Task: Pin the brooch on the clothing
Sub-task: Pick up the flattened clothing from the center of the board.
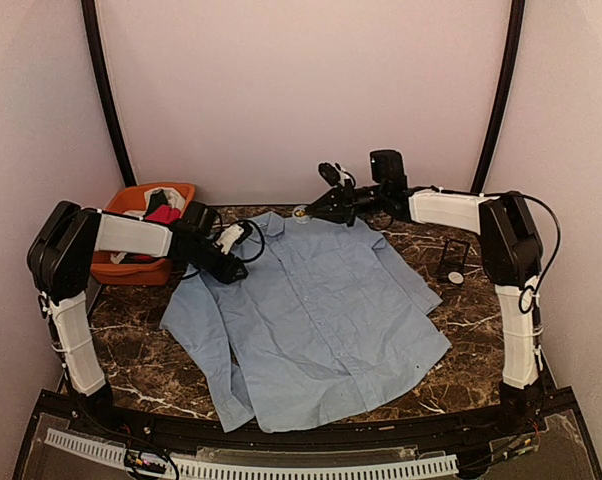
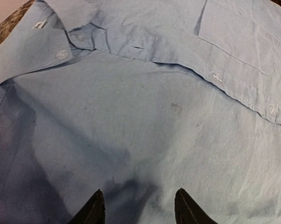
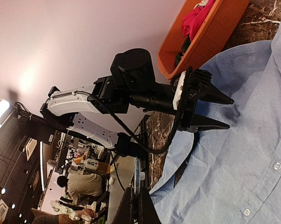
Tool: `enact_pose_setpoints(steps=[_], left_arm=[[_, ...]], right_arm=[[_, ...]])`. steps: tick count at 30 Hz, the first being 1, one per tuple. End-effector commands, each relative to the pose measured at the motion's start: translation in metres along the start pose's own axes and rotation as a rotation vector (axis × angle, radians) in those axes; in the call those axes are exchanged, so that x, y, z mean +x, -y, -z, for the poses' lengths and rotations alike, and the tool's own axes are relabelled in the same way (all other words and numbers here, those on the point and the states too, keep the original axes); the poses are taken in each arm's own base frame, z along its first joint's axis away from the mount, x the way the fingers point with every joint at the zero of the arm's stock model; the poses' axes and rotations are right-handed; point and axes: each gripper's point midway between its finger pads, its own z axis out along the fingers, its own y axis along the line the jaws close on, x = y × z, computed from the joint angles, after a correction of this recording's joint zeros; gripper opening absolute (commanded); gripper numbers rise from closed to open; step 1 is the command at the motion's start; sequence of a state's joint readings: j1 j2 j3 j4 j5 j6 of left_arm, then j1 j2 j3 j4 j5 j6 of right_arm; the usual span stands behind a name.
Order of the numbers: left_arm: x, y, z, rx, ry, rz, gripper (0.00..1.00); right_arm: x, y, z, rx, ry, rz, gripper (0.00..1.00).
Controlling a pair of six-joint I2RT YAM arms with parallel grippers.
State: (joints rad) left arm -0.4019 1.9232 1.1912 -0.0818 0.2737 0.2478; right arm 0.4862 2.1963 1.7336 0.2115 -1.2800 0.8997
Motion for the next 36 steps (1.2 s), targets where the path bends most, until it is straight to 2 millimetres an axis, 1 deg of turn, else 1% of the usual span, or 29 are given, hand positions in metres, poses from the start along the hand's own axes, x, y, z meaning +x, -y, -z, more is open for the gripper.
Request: enact_pose_setpoints(steps=[1, 5, 7, 10, 15, 18, 20, 25, 26, 27, 28, 29, 30, 31, 32, 33, 35, 36], left_arm=[[-0.021, -0.018, 0.023, -0.108, 0.060, -0.018, 0.56], [-0.021, -0.018, 0.006, -0.070, 0.023, -0.015, 0.62], [-0.019, -0.017, -0.002, -0.052, 0.007, -0.015, 0.63], [-0.010, -0.013, -0.013, -0.013, -0.025, -0.011, 0.63], [-0.006, 0.001, -0.018, 0.074, -0.037, -0.006, 0.62], [-0.002, 0.003, -0.022, 0.095, -0.064, 0.002, 0.62], [0.001, 0.000, -0.024, 0.081, -0.082, 0.015, 0.61], [0.009, -0.004, -0.035, 0.071, -0.134, 0.049, 0.49], [0.011, -0.004, -0.037, 0.069, -0.140, 0.055, 0.43], [0.012, -0.004, -0.038, 0.070, -0.147, 0.058, 0.40], [0.013, -0.004, -0.039, 0.070, -0.149, 0.061, 0.34], [0.015, -0.003, -0.041, 0.073, -0.155, 0.062, 0.31], [0.016, -0.003, -0.041, 0.075, -0.156, 0.064, 0.25], [0.017, -0.002, -0.042, 0.078, -0.160, 0.066, 0.23], [0.017, 0.000, -0.042, 0.086, -0.159, 0.068, 0.17], [0.018, 0.001, -0.042, 0.090, -0.161, 0.067, 0.08], [0.016, 0.005, -0.042, 0.103, -0.160, 0.073, 0.01], [0.013, 0.008, -0.040, 0.122, -0.156, 0.084, 0.01]], right_arm=[[0.021, 0.005, 0.004, 0.086, -0.059, 0.041, 0.00], [0.023, 0.005, 0.005, 0.098, -0.063, 0.055, 0.00], [0.024, 0.002, 0.006, 0.093, -0.071, 0.067, 0.00], [0.024, -0.006, 0.008, 0.072, -0.083, 0.094, 0.00], [0.023, -0.013, 0.011, 0.088, -0.098, 0.184, 0.00], [0.021, -0.012, 0.012, 0.129, -0.106, 0.206, 0.00], [0.021, -0.011, 0.013, 0.142, -0.106, 0.207, 0.00], [0.021, -0.013, 0.013, 0.133, -0.106, 0.200, 0.00], [0.021, -0.014, 0.013, 0.133, -0.105, 0.203, 0.00], [0.021, -0.016, 0.013, 0.132, -0.105, 0.206, 0.00], [0.021, -0.018, 0.013, 0.129, -0.105, 0.213, 0.00], [0.021, -0.020, 0.014, 0.124, -0.104, 0.220, 0.00], [0.021, -0.022, 0.013, 0.119, -0.105, 0.221, 0.00], [0.021, -0.024, 0.014, 0.118, -0.104, 0.226, 0.00], [0.021, -0.024, 0.014, 0.117, -0.104, 0.228, 0.00], [0.020, -0.024, 0.014, 0.117, -0.104, 0.231, 0.00], [0.021, -0.024, 0.014, 0.112, -0.106, 0.233, 0.00], [0.022, -0.024, 0.013, 0.103, -0.110, 0.238, 0.00]])
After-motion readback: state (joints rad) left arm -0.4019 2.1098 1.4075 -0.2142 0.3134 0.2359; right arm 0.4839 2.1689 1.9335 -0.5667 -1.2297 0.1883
